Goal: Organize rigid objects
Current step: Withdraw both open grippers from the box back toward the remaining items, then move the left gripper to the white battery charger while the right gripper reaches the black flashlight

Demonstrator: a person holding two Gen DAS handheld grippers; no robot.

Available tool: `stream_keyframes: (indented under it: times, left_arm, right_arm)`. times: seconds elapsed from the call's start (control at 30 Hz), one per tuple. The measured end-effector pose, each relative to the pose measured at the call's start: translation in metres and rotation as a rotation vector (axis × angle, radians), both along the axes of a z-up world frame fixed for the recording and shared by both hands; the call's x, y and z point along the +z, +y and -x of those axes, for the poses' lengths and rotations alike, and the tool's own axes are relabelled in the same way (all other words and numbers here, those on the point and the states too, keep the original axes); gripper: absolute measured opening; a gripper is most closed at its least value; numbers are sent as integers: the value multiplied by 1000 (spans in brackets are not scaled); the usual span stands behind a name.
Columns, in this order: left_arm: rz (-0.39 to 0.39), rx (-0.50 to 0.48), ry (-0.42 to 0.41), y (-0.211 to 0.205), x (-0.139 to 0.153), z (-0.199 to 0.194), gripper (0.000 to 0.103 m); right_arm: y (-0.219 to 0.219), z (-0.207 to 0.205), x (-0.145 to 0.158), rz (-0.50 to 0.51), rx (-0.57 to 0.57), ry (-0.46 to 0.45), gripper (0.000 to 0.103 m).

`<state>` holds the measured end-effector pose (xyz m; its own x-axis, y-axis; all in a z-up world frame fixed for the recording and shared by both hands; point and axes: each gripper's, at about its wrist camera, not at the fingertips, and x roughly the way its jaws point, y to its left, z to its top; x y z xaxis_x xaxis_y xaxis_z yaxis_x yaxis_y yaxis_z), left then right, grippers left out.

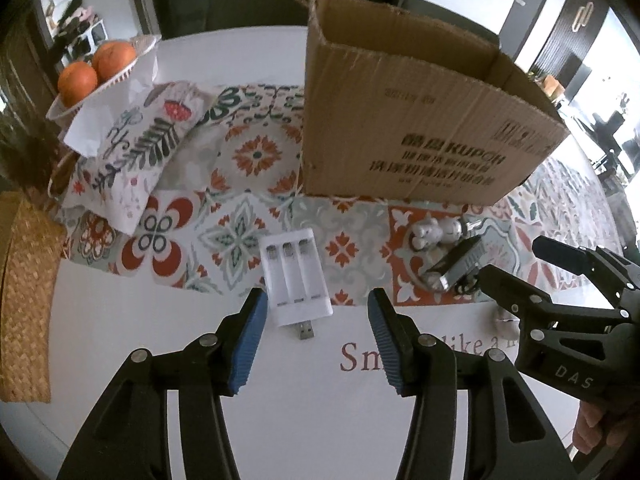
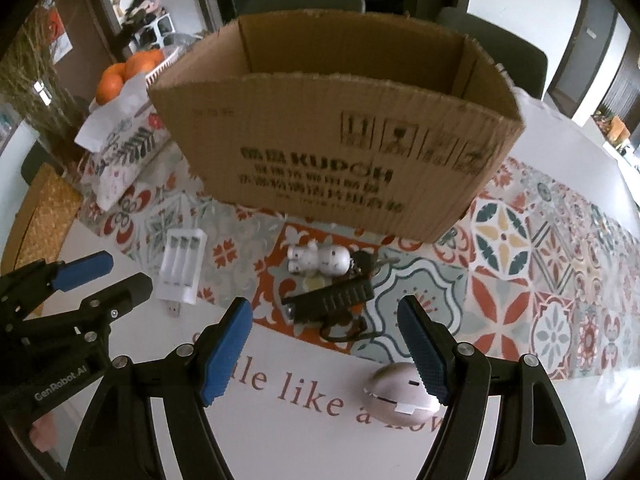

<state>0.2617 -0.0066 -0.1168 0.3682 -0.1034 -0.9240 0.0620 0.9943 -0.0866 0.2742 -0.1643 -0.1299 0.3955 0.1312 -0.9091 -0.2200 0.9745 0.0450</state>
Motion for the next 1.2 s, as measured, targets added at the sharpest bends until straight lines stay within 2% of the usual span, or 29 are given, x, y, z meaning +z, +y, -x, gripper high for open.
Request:
stream_keyframes:
  times: [0.5, 1.2]
  left_arm:
    - [3, 27, 86, 6, -38, -11, 55]
    - [-34, 77, 117, 8, -76, -47, 56]
  right_arm:
    - [2, -17, -34, 46, 36, 100, 76]
    - [6, -46, -70, 33, 0, 176, 79]
